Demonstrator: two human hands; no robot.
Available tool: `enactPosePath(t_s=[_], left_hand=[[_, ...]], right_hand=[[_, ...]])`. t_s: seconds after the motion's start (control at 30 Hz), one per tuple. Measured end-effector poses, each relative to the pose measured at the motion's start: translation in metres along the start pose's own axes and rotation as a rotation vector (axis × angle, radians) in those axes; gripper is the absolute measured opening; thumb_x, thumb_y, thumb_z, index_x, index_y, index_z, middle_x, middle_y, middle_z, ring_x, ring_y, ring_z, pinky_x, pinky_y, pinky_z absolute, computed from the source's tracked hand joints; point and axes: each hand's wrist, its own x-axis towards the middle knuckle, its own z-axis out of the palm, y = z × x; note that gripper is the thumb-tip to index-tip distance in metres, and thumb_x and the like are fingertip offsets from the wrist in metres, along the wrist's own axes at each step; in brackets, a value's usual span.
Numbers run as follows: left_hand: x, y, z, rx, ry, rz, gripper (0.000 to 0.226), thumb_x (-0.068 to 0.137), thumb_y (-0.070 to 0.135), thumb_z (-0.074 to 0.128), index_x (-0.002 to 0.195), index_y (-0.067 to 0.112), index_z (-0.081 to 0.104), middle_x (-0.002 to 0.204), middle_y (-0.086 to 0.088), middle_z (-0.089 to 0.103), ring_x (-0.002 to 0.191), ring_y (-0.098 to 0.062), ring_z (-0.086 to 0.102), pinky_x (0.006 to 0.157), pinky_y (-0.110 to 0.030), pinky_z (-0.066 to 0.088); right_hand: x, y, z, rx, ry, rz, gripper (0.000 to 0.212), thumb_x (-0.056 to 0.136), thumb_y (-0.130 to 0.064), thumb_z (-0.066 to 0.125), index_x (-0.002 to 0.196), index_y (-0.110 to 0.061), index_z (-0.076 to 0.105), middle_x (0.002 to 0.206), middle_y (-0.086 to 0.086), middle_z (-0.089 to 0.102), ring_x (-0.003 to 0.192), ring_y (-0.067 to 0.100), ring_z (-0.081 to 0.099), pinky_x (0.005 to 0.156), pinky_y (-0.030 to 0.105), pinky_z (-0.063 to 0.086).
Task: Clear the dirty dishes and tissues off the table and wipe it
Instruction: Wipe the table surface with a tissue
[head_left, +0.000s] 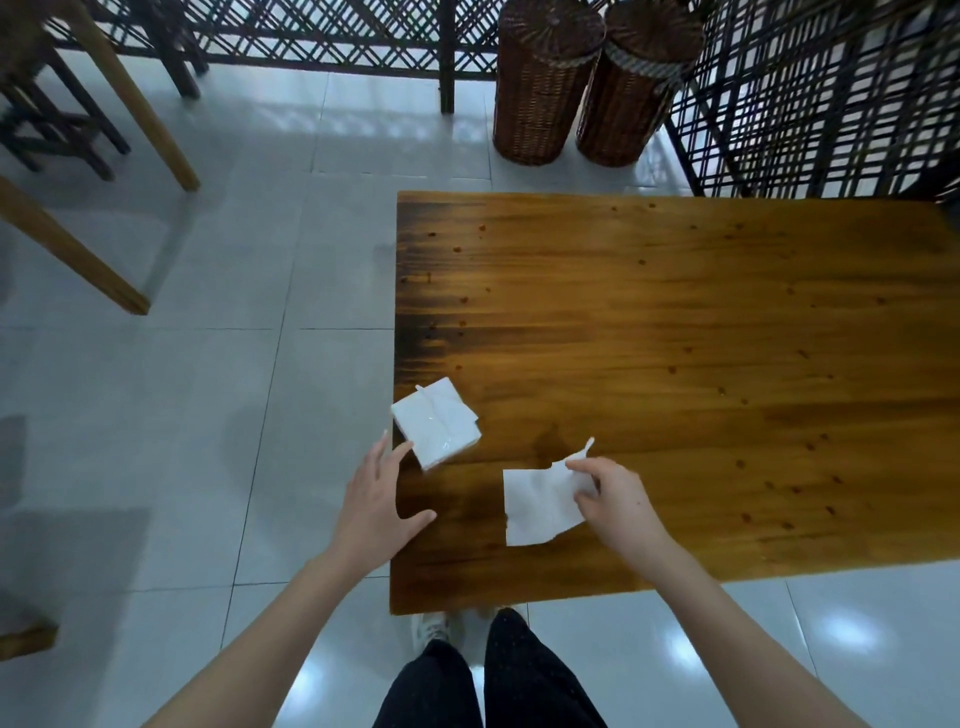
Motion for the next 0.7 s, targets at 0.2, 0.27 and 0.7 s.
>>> enactPosePath(t_s=[0.2,0.27,0.7], left_hand=[[-0.029,-0.002,0.002,-0.004,-0.098,-0.024,0.088,0.081,0.050,0.070,0.150,0.029,0.020,0.161,0.002,0.009,0.147,-0.019,0.014,0.120,-0.041,0.019],[-0.036,-0.003,0.005,0.003,-0.130,-0.035,0.086,0.083,0.051,0.068,0.150,0.031,0.019,0.161,0.004,0.009,0.147,-0.019,0.015,0.120,-0.040,0.020],[-0.047,-0.006,0.020,0.039,-0.213,-0.026,0.074,0.092,0.049,0.056,0.151,0.032,0.016,0.161,0.008,0.005,0.147,-0.018,0.015,0.120,-0.039,0.019]], right_hand=[[0.000,-0.011,0.032,0.072,-0.024,0.003,0.043,0.091,-0.008,0.060,0.132,-0.019,0.055,0.136,0.002,0.054,0.113,0.016,0.056,0.097,0.029,0.047],[0.000,-0.009,0.046,0.064,-0.058,-0.003,0.041,0.092,-0.010,0.059,0.132,-0.021,0.055,0.138,0.001,0.052,0.122,0.016,0.052,0.101,0.027,0.043],[0.001,0.021,0.090,-0.378,-0.014,-0.235,0.053,0.098,-0.016,0.051,0.147,-0.021,0.033,0.159,0.002,0.016,0.145,0.019,0.017,0.117,0.037,0.016]])
